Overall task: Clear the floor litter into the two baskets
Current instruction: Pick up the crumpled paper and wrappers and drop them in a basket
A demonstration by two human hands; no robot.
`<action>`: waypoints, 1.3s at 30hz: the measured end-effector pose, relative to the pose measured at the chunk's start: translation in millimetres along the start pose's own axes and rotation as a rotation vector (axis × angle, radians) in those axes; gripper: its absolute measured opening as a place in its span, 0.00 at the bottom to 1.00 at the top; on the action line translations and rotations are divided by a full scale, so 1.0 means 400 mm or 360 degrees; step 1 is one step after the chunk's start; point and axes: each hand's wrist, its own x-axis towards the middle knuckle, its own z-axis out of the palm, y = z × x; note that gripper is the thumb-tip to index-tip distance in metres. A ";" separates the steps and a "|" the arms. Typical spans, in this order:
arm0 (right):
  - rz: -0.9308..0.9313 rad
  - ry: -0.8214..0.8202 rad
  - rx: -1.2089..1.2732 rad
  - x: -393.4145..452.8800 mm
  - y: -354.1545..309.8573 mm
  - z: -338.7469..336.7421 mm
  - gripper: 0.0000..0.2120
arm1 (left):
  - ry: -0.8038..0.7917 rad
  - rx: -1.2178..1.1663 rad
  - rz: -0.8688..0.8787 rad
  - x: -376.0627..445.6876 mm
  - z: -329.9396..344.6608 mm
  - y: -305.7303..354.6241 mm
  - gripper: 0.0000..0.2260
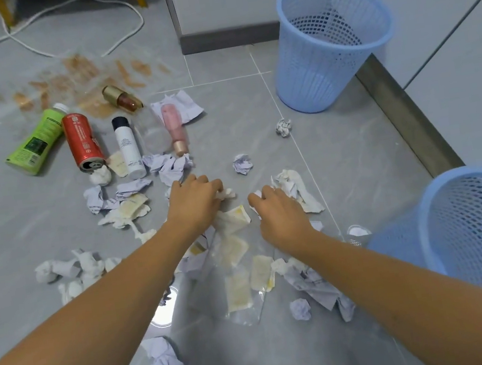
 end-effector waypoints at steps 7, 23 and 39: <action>-0.0012 0.0151 0.0171 -0.002 -0.026 -0.061 0.15 | 0.0291 -0.0033 0.0216 -0.017 -0.070 0.006 0.06; 0.0233 0.0551 0.0411 -0.376 0.148 -0.590 0.15 | 0.0586 -0.0339 0.0812 -0.144 -0.579 0.440 0.04; 0.0824 0.0343 0.0212 -0.788 0.368 -0.518 0.26 | 0.0084 -0.0317 0.1002 -0.188 -0.422 0.794 0.14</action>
